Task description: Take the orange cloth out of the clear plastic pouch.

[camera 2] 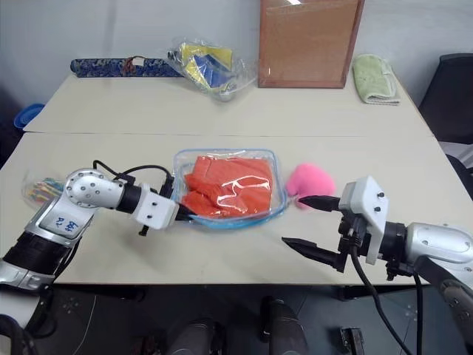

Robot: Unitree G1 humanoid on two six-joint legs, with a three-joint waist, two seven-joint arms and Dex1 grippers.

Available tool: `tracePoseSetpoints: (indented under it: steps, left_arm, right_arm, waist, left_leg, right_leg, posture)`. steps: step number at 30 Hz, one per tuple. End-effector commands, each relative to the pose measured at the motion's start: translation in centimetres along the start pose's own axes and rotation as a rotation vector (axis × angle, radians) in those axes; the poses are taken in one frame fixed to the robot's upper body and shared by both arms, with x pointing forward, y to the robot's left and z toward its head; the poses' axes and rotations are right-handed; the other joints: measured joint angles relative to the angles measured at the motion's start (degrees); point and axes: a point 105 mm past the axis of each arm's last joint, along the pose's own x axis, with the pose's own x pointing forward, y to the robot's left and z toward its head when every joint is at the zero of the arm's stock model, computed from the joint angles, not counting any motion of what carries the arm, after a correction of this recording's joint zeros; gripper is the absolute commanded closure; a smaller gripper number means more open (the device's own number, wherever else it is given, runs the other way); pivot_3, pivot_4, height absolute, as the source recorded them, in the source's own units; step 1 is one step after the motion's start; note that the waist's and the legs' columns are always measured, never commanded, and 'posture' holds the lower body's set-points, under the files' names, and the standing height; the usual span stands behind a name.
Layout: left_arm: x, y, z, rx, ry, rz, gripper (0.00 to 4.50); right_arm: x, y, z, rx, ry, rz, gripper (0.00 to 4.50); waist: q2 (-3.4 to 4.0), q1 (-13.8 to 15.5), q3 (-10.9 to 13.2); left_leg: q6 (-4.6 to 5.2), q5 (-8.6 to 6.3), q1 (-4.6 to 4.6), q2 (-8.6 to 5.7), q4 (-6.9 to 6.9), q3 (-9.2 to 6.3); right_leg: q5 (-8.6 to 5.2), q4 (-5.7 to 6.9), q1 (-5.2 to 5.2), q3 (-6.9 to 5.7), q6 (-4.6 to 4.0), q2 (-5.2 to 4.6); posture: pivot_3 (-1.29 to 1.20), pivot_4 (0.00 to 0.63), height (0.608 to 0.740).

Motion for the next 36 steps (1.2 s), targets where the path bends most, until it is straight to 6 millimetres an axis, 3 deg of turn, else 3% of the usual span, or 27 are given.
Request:
tracePoseSetpoints:
  steps: [1,4,10,16,20,26,31,35,36]
  left_arm:
    - [-1.0,0.1,-1.2,0.092,0.029,0.019,4.45]
    - [-0.9,0.4,-1.9,0.073,0.039,0.025,4.45]
    - [0.0,1.3,-0.1,-0.045,-0.053,0.075,4.45]
    - [-0.6,-0.2,1.5,-0.174,-0.086,0.058,2.56]
    - [-1.9,-1.5,1.5,-0.235,-0.060,0.036,1.32]
    - [-5.1,-1.8,4.1,-0.543,-0.226,-0.014,1.32]
    - [-6.2,0.0,7.0,-0.618,-0.369,-0.017,1.32]
    - [-6.3,0.8,7.6,-0.625,-0.384,-0.008,1.32]
    - [-6.2,1.0,7.4,-0.618,-0.373,0.002,1.30]
  right_arm:
    - [-0.5,0.6,0.7,-0.066,-0.002,0.010,0.00]
    - [-0.8,0.5,0.3,-0.077,0.019,-0.004,0.00]
    - [-1.1,-0.8,-0.2,-0.083,0.028,-0.106,0.00]
    - [-2.2,-2.8,-1.7,0.006,0.020,-0.329,0.00]
    - [-3.3,-4.3,-3.5,0.138,-0.005,-0.533,0.00]
    - [-3.2,-5.3,-5.5,0.475,-0.166,-0.773,0.00]
    - [-0.9,-5.0,-7.1,0.678,-0.207,-0.788,0.00]
    - [0.5,-4.9,-7.5,0.746,-0.224,-0.757,0.00]
    - [0.8,-5.1,-7.5,0.760,-0.239,-0.749,0.18]
  waist:
    - [0.00,0.1,0.0]
    - [-0.01,0.1,0.0]
    - [-0.01,0.1,0.0]
    - [-0.01,-0.1,0.0]
    - [0.00,-0.1,0.0]
    - [0.04,-0.3,0.0]
    - [0.08,-0.2,0.0]
    - [0.09,-0.4,0.0]
    - [0.09,-0.4,0.0]
  left_leg:
    - [0.01,-0.01,0.01,-0.01,0.00,0.00]
    - [0.06,-0.03,0.00,-0.03,0.02,0.00]
    - [0.11,-0.05,0.03,-0.03,0.03,-0.05]
    - [0.12,-0.07,0.03,0.01,0.01,-0.05]
    - [0.07,-0.07,0.08,0.05,0.01,-0.03]
    - [0.00,-0.10,0.14,0.17,-0.03,-0.07]
    - [-0.02,-0.10,0.16,0.13,-0.04,-0.06]
    - [-0.03,-0.10,0.18,0.09,-0.04,-0.07]
    - [-0.03,-0.10,0.17,0.09,-0.06,-0.07]
  right_leg:
    - [0.00,0.00,0.01,0.00,0.00,0.00]
    - [0.02,-0.01,0.03,-0.02,0.04,0.01]
    - [0.07,0.04,0.19,-0.06,0.13,0.06]
    - [0.09,-0.02,0.21,-0.05,0.15,0.03]
    - [0.07,-0.03,0.25,-0.02,0.12,0.05]
    - [0.02,-0.04,0.56,-0.02,0.05,0.11]
    - [0.00,-0.01,0.56,0.00,0.02,0.10]
    - [0.00,-0.01,0.61,0.03,0.02,0.15]
    - [0.00,-0.02,0.61,0.02,0.02,0.18]
  posture:
    - [0.00,0.150,0.740]
    - [0.00,0.150,0.740]
    - [0.00,0.150,0.740]
    - [0.00,0.150,0.740]
    - [0.00,0.150,0.740]
    - [0.00,0.150,0.740]
    - [0.00,0.150,0.740]
    - [0.00,0.150,0.740]
    - [0.00,0.150,0.740]
